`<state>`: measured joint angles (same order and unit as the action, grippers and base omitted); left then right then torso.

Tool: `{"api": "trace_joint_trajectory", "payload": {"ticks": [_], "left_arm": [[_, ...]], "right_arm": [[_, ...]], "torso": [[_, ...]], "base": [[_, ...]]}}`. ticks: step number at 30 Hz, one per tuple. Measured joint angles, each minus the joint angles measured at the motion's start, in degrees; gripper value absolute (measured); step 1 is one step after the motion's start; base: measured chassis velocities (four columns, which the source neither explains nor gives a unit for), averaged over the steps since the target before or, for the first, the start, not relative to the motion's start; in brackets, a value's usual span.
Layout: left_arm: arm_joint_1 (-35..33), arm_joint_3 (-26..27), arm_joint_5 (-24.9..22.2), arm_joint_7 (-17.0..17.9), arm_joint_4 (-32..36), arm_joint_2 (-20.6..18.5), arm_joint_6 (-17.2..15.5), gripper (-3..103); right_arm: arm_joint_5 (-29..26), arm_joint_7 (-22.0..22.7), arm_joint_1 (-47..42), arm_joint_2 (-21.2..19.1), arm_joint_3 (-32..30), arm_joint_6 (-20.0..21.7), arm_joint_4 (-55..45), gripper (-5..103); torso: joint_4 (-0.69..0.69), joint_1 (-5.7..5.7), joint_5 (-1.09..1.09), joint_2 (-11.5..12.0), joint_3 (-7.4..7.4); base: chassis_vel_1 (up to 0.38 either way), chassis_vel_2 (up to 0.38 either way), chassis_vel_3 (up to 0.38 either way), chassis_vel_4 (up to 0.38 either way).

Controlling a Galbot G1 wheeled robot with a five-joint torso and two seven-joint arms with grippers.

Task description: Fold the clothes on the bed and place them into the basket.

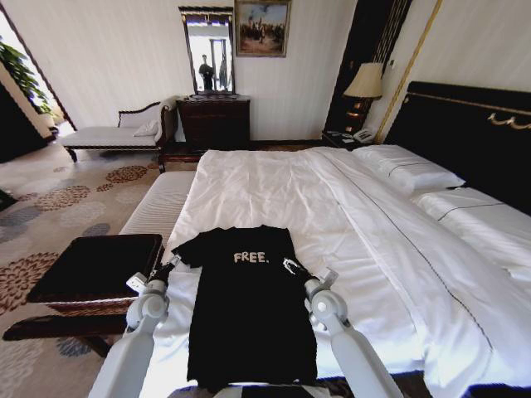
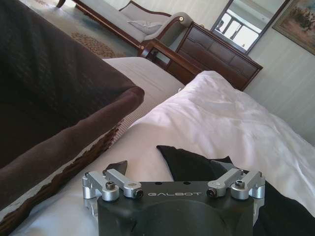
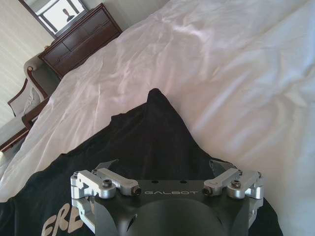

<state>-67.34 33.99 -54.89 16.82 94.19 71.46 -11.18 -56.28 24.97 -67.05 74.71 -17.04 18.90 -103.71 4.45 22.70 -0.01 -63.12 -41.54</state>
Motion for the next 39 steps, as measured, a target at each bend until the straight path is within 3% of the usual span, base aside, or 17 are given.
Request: {"api": "trace_joint_trajectory", "payload": {"ticks": [6, 16, 22, 25, 29, 31, 34, 39], "left_arm": [[2.8, -1.0, -1.4, -0.9, -2.5, -0.8, 0.0, 93], [6.9, -2.3, -2.4, -0.7, -7.3, -1.0, -0.7, 70], [7.0, -2.4, -1.2, -0.8, -8.0, -0.8, -0.8, 43], [6.9, -2.5, -1.1, -0.9, -8.0, -0.9, -0.8, 38], [6.4, -2.6, 0.0, -1.6, -7.6, -1.4, -0.4, 16], [6.2, -2.7, 0.5, -1.8, -7.6, -1.5, -0.3, 16], [5.9, -2.8, 1.3, -2.1, -7.5, -1.3, 0.0, 2], [5.9, -2.8, 1.8, -1.8, -7.5, -1.0, 0.2, 0]], "right_arm": [[-0.2, 0.4, 0.2, 0.0, 0.1, 0.0, -0.1, 100], [-0.9, 1.0, 0.3, -0.6, -0.3, 0.0, -0.6, 100], [-0.9, 1.2, 0.4, -0.6, -0.3, 0.0, -0.6, 100], [-0.9, 1.2, 0.5, -0.6, -0.2, 0.0, -0.6, 100], [-1.0, 1.3, 0.7, -0.4, -0.1, 0.1, -0.6, 100], [-1.0, 1.3, 0.7, -0.4, -0.1, 0.1, -0.5, 100], [-0.9, 1.3, 0.7, -0.2, -0.1, 0.1, -0.3, 100], [-0.7, 1.2, 0.8, 0.1, -0.2, 0.1, 0.0, 100]], "torso": [[0.0, 0.0, 0.01, 0.0, 0.01], [0.01, 0.0, 0.01, 0.0, 0.01], [0.01, 0.0, 0.01, 0.0, 0.01], [0.01, 0.0, 0.0, 0.0, 0.01], [0.01, -0.01, 0.01, 0.0, 0.01], [0.0, -0.01, 0.01, 0.0, 0.01], [0.01, -0.01, 0.0, 0.0, 0.01], [0.01, -0.01, 0.01, 0.0, 0.01]], "base": [[0.0, 0.0, 0.0, 0.0], [0.0, 0.0, 0.0, 0.0], [0.0, 0.0, 0.0, 0.0], [0.0, 0.0, 0.0, 0.0], [0.0, 0.0, 0.0, 0.0], [0.0, 0.0, 0.0, 0.0], [0.0, 0.0, 0.0, 0.0], [0.0, 0.0, 0.0, 0.0]]}}
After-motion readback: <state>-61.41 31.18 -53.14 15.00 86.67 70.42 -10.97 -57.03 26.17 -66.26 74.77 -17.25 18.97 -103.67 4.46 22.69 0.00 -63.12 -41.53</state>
